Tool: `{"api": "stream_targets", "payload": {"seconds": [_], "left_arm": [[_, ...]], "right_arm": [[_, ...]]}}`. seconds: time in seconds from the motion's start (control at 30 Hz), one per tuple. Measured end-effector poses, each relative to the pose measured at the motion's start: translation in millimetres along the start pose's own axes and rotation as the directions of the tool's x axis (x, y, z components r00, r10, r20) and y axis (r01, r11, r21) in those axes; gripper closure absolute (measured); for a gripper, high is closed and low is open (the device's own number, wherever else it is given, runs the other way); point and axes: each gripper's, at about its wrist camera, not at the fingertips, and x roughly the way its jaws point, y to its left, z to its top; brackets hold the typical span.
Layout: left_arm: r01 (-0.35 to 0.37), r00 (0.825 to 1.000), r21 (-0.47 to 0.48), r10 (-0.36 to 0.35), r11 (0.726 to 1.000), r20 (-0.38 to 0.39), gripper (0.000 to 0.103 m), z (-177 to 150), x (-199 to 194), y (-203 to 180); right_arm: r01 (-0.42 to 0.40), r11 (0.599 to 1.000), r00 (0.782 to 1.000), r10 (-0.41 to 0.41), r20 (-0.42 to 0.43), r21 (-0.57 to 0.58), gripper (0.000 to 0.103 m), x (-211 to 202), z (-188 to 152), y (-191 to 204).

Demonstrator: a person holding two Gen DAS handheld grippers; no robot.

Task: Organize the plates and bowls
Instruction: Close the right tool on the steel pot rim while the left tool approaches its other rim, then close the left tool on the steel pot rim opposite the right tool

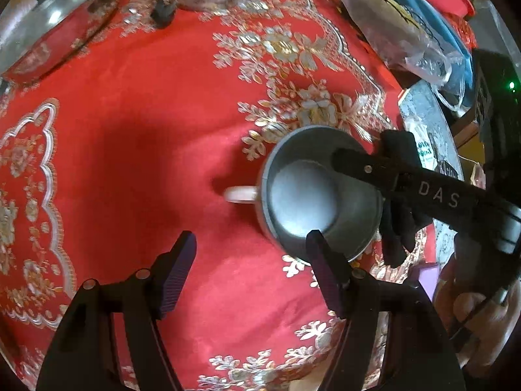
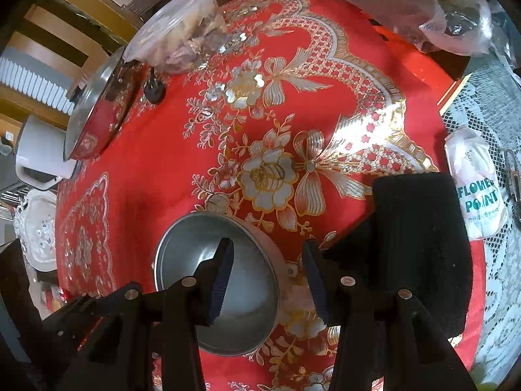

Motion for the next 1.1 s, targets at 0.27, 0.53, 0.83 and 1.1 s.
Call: {"api": "stream_targets", "payload": {"seconds": [0.27, 0.53, 0.83, 1.1], "left_arm": [[-0.001, 1.0, 0.0, 0.001, 1.0, -0.031, 0.037, 2, 25, -8], [-0.01, 1.0, 0.065, 0.012, 0.998, -0.021, 0.081, 2, 30, -16], [-0.055, 0.998, 0.057, 0.054, 0.997, 0.015, 0.093, -3, 11, 16], [-0.083, 0.995, 0.022, 0.082, 0.996, 0.048, 0.095, -22, -15, 56]], "right_arm": [[0.009, 1.0, 1.0, -0.01, -0.022, -0.026, 0.066, 7, 0, 1], [0.044, 0.997, 0.998, -0.046, -0.037, -0.057, 0.087, 16, -10, 9], [-0.008, 0.997, 0.999, 0.005, -0.048, -0.07, 0.09, 11, -24, 31], [-0.03, 0.993, 0.998, 0.022, -0.066, -0.117, 0.09, 16, -37, 75]]}}
